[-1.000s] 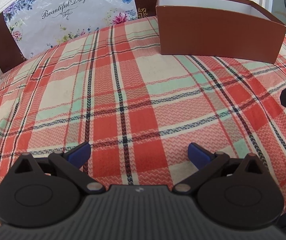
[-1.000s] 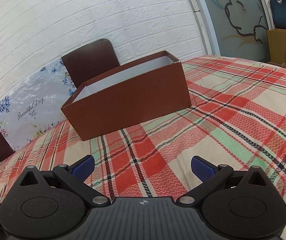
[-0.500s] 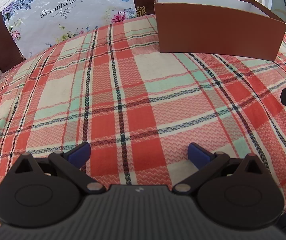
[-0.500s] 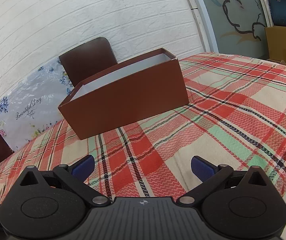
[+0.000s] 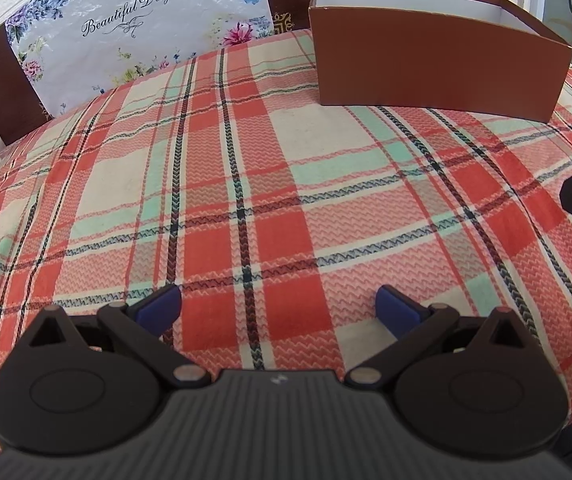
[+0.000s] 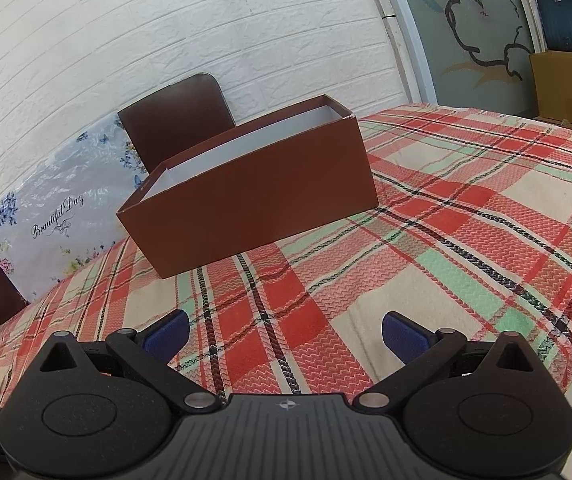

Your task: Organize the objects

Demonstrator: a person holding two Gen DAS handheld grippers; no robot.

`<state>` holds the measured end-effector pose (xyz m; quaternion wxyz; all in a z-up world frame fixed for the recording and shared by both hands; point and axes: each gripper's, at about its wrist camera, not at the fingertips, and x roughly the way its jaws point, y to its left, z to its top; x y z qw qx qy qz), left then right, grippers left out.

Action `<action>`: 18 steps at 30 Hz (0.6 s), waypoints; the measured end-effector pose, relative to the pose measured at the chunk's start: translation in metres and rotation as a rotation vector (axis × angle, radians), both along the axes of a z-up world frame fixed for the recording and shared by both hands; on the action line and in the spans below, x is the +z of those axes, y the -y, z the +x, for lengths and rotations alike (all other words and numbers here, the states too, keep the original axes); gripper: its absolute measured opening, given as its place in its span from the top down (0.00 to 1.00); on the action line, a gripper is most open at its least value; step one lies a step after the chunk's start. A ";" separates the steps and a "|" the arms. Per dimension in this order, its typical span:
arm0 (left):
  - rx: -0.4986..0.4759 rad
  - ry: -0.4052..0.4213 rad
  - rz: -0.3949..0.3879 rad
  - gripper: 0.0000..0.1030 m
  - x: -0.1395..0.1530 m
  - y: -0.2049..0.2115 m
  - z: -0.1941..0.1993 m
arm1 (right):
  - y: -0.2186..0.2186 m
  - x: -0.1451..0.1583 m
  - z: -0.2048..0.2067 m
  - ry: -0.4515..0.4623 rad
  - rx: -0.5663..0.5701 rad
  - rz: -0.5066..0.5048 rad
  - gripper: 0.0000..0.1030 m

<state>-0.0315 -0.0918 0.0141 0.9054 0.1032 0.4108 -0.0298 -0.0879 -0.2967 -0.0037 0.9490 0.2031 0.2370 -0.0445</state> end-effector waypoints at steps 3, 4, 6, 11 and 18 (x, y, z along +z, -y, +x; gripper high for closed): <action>-0.001 -0.002 -0.001 0.00 0.000 -0.001 0.000 | 0.000 -0.001 0.001 -0.002 0.001 0.001 0.01; 0.000 -0.002 -0.001 0.00 0.000 -0.001 0.000 | 0.000 -0.001 0.001 -0.002 0.001 0.001 0.01; -0.001 -0.003 -0.002 0.00 0.000 -0.002 0.000 | 0.000 -0.002 0.001 -0.003 0.003 0.002 0.01; -0.011 0.013 -0.010 0.00 0.002 -0.001 -0.002 | 0.000 -0.002 0.001 -0.002 0.002 0.001 0.01; -0.033 0.050 -0.014 0.00 0.007 0.002 -0.005 | 0.000 -0.003 0.002 0.000 0.001 -0.001 0.01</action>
